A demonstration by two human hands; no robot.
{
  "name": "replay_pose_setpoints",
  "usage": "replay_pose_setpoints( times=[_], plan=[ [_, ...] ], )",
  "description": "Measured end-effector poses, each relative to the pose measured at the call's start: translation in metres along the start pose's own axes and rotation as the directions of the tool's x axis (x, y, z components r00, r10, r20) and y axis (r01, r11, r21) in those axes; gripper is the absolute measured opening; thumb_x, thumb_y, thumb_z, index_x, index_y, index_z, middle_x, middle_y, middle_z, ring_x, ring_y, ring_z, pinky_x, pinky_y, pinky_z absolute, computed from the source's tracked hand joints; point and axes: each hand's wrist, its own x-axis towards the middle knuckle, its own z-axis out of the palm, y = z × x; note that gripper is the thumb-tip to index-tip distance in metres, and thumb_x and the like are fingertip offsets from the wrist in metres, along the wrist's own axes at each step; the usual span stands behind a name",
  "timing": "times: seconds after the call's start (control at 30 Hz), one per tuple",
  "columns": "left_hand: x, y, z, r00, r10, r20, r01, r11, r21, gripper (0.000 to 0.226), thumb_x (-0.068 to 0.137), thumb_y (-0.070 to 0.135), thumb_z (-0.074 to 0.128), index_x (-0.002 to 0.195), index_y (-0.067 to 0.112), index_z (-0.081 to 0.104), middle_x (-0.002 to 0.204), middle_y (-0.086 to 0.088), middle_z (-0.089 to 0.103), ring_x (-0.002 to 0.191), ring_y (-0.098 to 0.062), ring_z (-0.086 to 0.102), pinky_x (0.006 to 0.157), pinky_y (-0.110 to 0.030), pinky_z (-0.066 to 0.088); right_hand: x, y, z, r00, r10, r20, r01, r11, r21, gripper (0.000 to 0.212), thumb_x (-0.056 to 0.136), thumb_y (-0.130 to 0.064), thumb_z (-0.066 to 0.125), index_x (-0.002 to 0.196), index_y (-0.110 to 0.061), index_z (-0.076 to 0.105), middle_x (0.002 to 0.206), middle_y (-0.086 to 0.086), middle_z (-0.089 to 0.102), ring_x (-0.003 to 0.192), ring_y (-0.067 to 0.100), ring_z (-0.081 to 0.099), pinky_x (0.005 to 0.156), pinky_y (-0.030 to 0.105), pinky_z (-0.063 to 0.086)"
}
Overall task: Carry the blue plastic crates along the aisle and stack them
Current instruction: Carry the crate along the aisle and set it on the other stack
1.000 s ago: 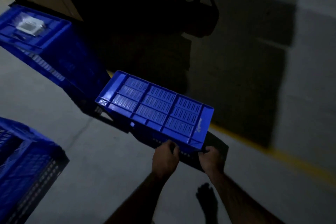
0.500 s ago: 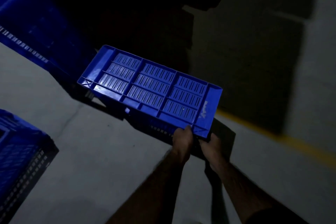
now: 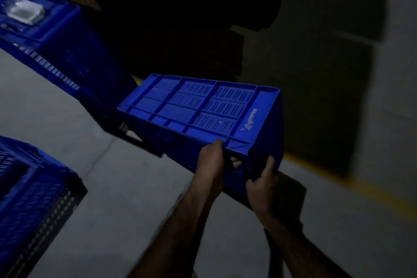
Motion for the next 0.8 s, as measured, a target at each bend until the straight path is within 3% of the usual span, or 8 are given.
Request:
replay_pose_setpoints(
  times=[0.03, 0.13, 0.27, 0.43, 0.57, 0.63, 0.73, 0.8],
  plan=[
    [-0.01, 0.01, -0.006, 1.0, 0.013, 0.024, -0.011, 0.997, -0.081, 0.029, 0.099, 0.013, 0.036, 0.093, 0.004, 0.064, 0.088, -0.016, 0.073, 0.079, -0.026, 0.071, 0.069, -0.035, 0.061, -0.004, -0.012, -0.007, 0.997, -0.062, -0.042, 0.063, 0.998, 0.02, 0.064, 0.073, 0.01, 0.059, 0.132, -0.005, 0.04, 0.124, 0.026, 0.055, 0.112, 0.038, 0.057, 0.088, 0.042, 0.048],
    [-0.035, 0.033, -0.032, 1.0, 0.015, 0.007, -0.01, 0.91, -0.415, 0.03, 0.1, 0.016, 0.036, 0.08, 0.007, 0.057, 0.057, -0.006, 0.066, 0.049, -0.015, 0.064, 0.043, -0.023, 0.053, -0.016, -0.051, -0.028, 0.957, -0.278, -0.086, 0.283, 0.958, 0.053, 0.063, 0.058, 0.015, 0.063, 0.115, -0.011, 0.053, 0.106, 0.02, 0.064, 0.098, 0.033, 0.063, 0.08, 0.028, 0.048],
    [-0.067, 0.033, -0.075, 0.995, -0.093, 0.032, 0.082, 0.6, -0.796, 0.028, 0.098, 0.01, 0.034, 0.081, 0.003, 0.055, 0.051, -0.01, 0.064, 0.039, -0.015, 0.063, 0.035, -0.023, 0.049, -0.034, -0.087, -0.046, 0.796, -0.597, 0.097, 0.602, 0.766, -0.227, 0.075, 0.037, 0.004, 0.081, 0.102, -0.022, 0.054, 0.074, 0.007, 0.067, 0.065, 0.027, 0.066, 0.062, 0.042, 0.057],
    [-0.096, -0.016, -0.122, 0.992, -0.122, -0.013, 0.041, 0.429, -0.902, 0.014, 0.085, 0.003, 0.04, 0.081, 0.002, 0.053, 0.05, -0.013, 0.06, 0.043, -0.019, 0.063, 0.042, -0.036, 0.057, -0.055, -0.102, -0.038, 0.568, -0.767, 0.297, 0.821, 0.502, -0.274, 0.063, 0.041, -0.005, 0.085, 0.086, -0.025, 0.047, 0.06, -0.007, 0.062, 0.051, 0.011, 0.061, 0.053, 0.029, 0.053],
    [-0.115, -0.055, -0.163, 0.983, -0.168, -0.072, -0.008, 0.354, -0.935, 0.02, 0.094, 0.01, 0.041, 0.089, 0.001, 0.058, 0.063, -0.014, 0.062, 0.069, -0.019, 0.058, 0.046, -0.039, 0.059, -0.085, -0.099, -0.016, 0.355, -0.833, 0.424, 0.933, 0.286, -0.218, 0.052, 0.051, -0.013, 0.077, 0.092, -0.024, 0.047, 0.063, -0.007, 0.065, 0.054, 0.01, 0.062, 0.053, 0.025, 0.051],
    [-0.126, -0.067, -0.183, 0.982, -0.172, -0.073, -0.012, 0.335, -0.942, 0.017, 0.083, 0.006, 0.047, 0.082, -0.002, 0.062, 0.059, -0.013, 0.064, 0.065, -0.019, 0.062, 0.046, -0.038, 0.059, -0.104, -0.098, -0.004, 0.305, -0.824, 0.478, 0.951, 0.239, -0.195, 0.054, 0.05, -0.017, 0.077, 0.095, -0.024, 0.048, 0.065, -0.006, 0.067, 0.056, 0.009, 0.063, 0.055, 0.025, 0.052],
    [-0.142, -0.079, -0.21, 0.977, -0.191, -0.097, -0.022, 0.36, -0.933, 0.015, 0.07, 0.004, 0.049, 0.078, -0.001, 0.059, 0.047, -0.009, 0.061, 0.039, -0.013, 0.06, 0.042, -0.033, 0.057, -0.131, -0.095, 0.01, 0.285, -0.778, 0.56, 0.958, 0.244, -0.148, 0.081, 0.033, -0.019, 0.085, 0.106, -0.021, 0.05, 0.077, -0.005, 0.069, 0.065, 0.01, 0.065, 0.06, 0.027, 0.055],
    [-0.145, -0.087, -0.228, 0.971, -0.215, -0.1, -0.018, 0.353, -0.935, 0.018, 0.07, 0.003, 0.047, 0.081, -0.001, 0.062, 0.055, -0.012, 0.065, 0.045, -0.016, 0.063, 0.046, -0.033, 0.059, -0.138, -0.09, 0.009, 0.288, -0.766, 0.575, 0.957, 0.254, -0.142, 0.087, 0.034, -0.02, 0.085, 0.113, -0.017, 0.051, 0.088, -0.003, 0.069, 0.075, 0.012, 0.067, 0.07, 0.032, 0.057]
  ],
)
